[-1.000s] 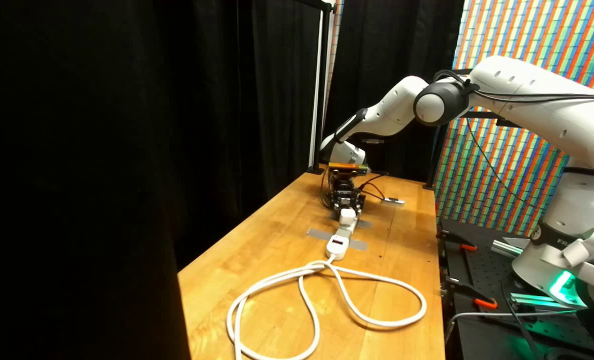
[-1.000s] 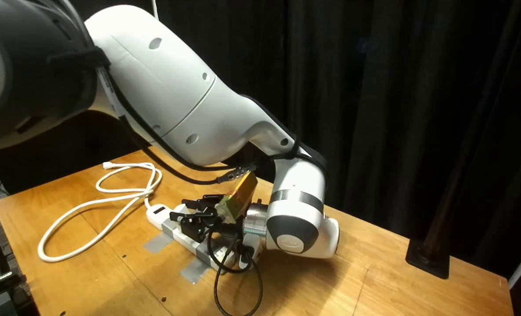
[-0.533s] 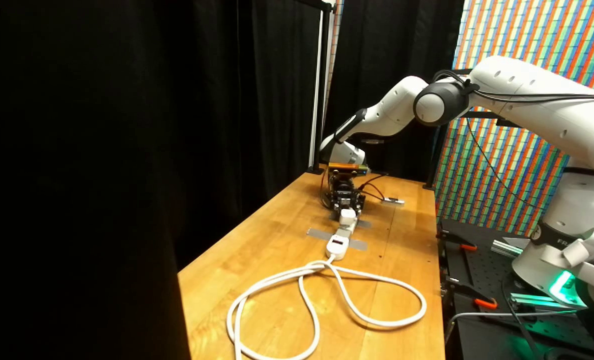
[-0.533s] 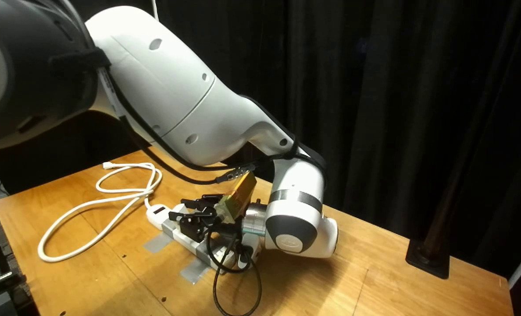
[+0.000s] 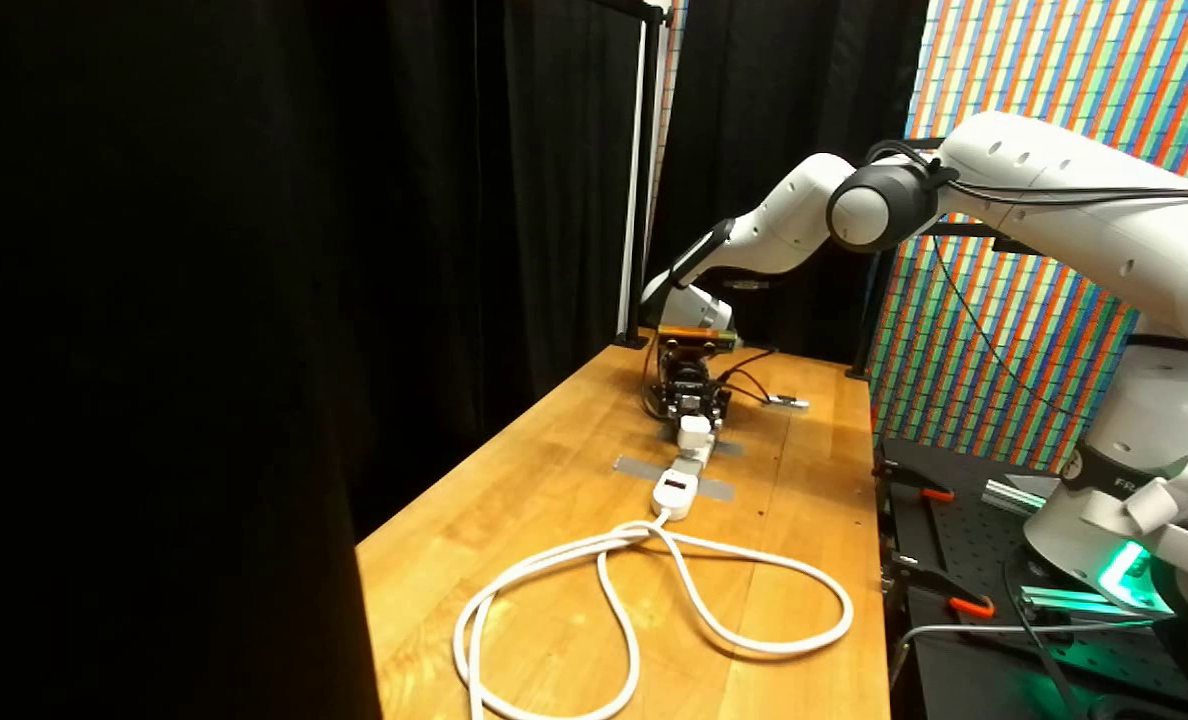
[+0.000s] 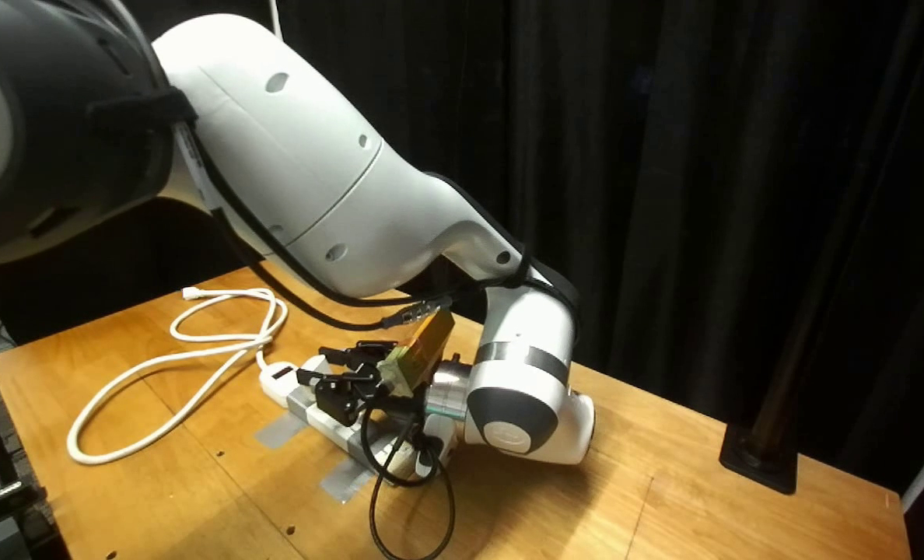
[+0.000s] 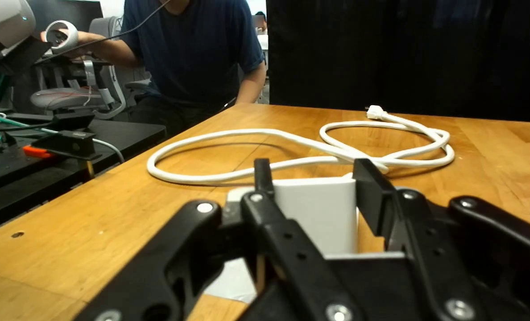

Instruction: Plug the charger head in the adapter

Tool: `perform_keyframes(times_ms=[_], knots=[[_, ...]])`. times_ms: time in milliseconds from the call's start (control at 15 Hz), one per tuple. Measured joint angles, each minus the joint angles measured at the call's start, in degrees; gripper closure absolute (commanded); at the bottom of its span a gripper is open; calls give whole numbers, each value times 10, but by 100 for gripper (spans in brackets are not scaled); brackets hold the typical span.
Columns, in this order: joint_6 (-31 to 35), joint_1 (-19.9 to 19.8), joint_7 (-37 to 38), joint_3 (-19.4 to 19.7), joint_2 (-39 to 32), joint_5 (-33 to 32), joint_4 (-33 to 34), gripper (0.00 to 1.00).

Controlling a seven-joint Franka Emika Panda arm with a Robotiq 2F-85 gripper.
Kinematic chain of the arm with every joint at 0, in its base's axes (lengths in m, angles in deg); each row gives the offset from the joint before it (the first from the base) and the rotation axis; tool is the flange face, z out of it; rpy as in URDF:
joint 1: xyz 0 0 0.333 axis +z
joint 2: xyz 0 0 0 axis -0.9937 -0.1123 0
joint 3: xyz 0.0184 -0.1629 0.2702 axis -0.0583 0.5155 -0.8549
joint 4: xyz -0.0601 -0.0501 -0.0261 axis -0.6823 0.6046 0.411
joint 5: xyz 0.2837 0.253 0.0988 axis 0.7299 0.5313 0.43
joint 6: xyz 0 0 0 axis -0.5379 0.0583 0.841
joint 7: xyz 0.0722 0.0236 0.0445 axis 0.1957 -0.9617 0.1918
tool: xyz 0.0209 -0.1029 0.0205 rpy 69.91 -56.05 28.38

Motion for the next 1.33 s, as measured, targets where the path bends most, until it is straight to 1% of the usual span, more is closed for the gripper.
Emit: perform_keyframes(times_ms=[533, 933, 1333], knots=[[-1, 0, 10, 4, 4, 23, -24, 77], [17, 3, 28, 20, 14, 35, -48, 77], [21, 3, 29, 24, 20, 44, -66, 77]])
